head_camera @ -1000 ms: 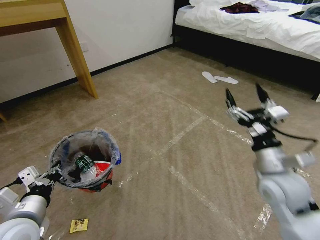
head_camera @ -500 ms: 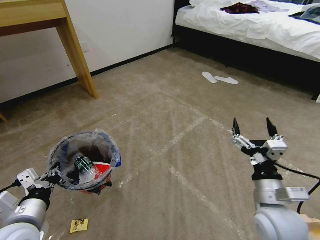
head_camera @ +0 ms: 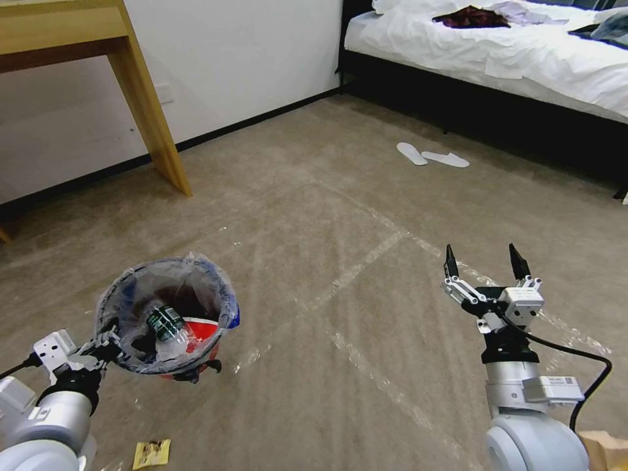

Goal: Pick up the trash bin and place the garbage on the floor into it.

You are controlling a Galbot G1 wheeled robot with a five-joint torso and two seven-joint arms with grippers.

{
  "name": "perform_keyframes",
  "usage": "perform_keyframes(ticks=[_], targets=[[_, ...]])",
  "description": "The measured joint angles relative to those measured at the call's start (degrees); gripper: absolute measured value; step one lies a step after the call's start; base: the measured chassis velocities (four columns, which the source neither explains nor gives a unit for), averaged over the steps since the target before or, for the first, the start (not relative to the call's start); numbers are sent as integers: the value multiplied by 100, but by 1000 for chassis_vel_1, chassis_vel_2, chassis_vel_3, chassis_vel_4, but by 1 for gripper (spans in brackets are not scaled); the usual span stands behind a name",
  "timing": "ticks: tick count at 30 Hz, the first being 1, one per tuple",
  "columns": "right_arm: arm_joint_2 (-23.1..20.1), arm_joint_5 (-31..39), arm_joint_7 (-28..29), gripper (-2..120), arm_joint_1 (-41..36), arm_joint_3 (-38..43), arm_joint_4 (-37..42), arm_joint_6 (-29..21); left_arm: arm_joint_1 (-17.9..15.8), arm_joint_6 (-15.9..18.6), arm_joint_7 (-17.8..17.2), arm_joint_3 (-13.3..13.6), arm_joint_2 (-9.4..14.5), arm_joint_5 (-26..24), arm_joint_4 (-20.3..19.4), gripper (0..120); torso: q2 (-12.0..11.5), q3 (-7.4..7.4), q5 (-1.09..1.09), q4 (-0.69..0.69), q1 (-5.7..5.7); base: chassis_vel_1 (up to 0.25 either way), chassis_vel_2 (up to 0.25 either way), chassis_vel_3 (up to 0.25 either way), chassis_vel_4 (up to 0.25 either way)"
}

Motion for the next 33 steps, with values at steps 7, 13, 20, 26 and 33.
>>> perform_keyframes(ticks=[7, 13, 20, 26, 33], targets=[[13, -36, -11, 100, -2, -43, -48, 41, 79, -15, 9, -31, -24, 2, -58, 2, 0, 0, 1, 1, 1, -148, 146, 153, -153], [-16, -36, -18, 100, -6, -20, -65, 53, 90, -18, 9, -37, -33, 2, -71, 2, 0, -2, 1, 0, 0, -116, 119, 124, -128], [-34, -32, -50, 100, 7, -3, -108, 85, 94, -22, 9, -22, -56, 24, -73, 2, 0, -1, -1, 0, 0, -164, 178, 167, -165], [-38, -37, -58, 100, 18, -16, -133, 96, 124, -23, 7, -45, -27, 13, -88, 2, 0, -1, 2, 2, -1, -230, 209, 227, -226], [-40, -70, -59, 100, 19, -27, -203, 127, 91, -22, 2, -23, -12, 5, -39, 2, 0, -1, 1, 1, 0, -230, 238, 240, -230]])
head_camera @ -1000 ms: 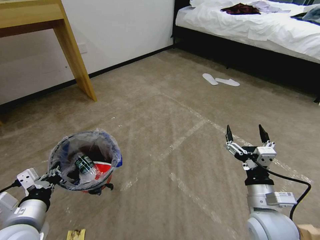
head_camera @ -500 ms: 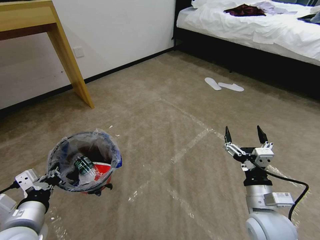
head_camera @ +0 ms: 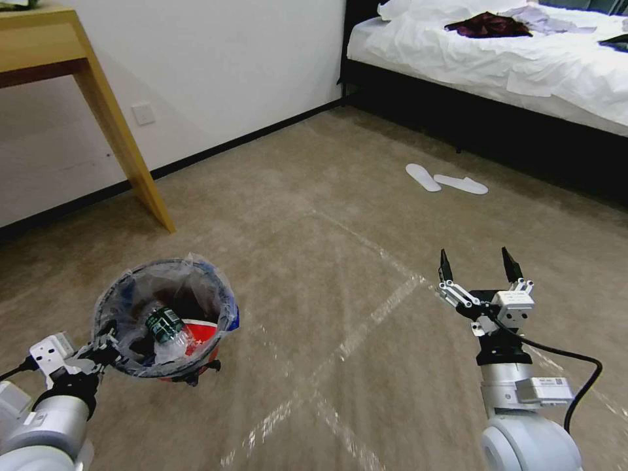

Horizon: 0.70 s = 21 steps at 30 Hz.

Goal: Pick up the trash bin and place the garbage on the floor into it.

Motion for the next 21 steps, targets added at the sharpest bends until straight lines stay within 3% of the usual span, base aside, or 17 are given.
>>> perform_keyframes(ticks=[21], targets=[[33, -61, 0, 100, 144, -98, -228, 23, -120, 7, -11, -3, 45, -24, 150, 2, 0, 0, -2, 0, 0, -231, 231, 230, -227]])
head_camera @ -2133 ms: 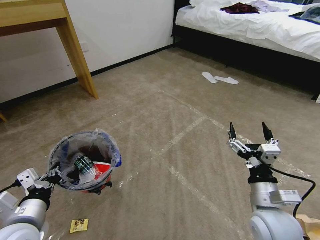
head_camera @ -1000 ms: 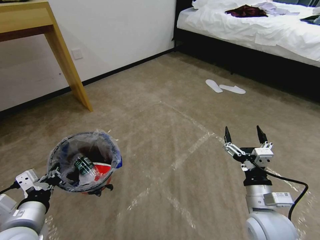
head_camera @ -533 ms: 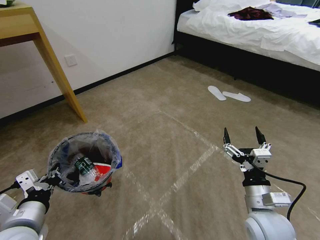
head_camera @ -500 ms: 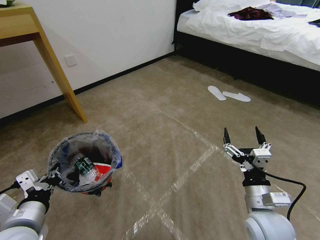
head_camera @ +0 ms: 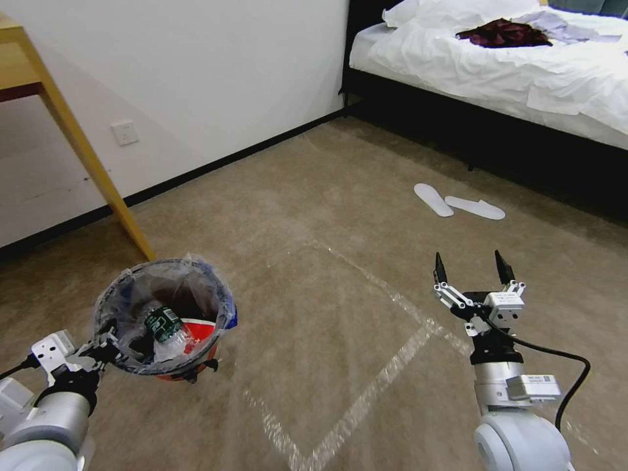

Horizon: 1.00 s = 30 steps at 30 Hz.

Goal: Pick up the trash bin and place the garbage on the floor into it.

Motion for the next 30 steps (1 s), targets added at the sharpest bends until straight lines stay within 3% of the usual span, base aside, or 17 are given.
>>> perform_keyframes(ticks=[30], targets=[[-6, -18, -14, 100, 51, -44, -129, 82, -40, 12, -9, 15, -36, -6, 38, 2, 0, -1, 1, 0, 1, -225, 226, 222, -224]])
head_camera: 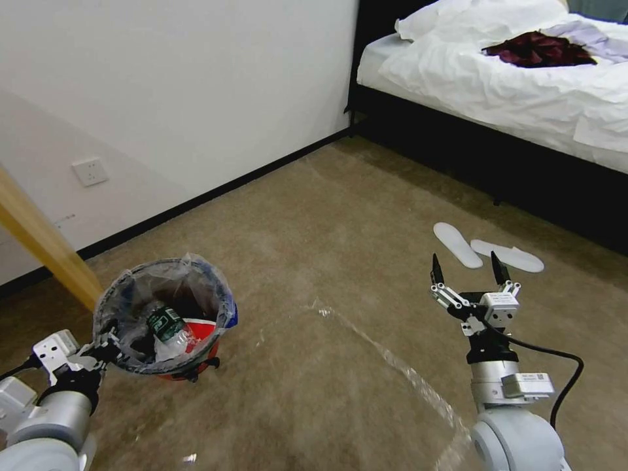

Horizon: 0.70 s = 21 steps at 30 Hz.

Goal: Pick up the trash bin and place the garbage on the floor into it.

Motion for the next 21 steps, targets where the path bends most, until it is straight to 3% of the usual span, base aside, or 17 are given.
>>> perform_keyframes(ticks=[21], targets=[[17, -50, 4, 100, -72, 13, 6, 66, 90, -8, 2, -6, -16, 14, -70, 2, 0, 0, -1, 0, -2, -229, 228, 230, -234]])
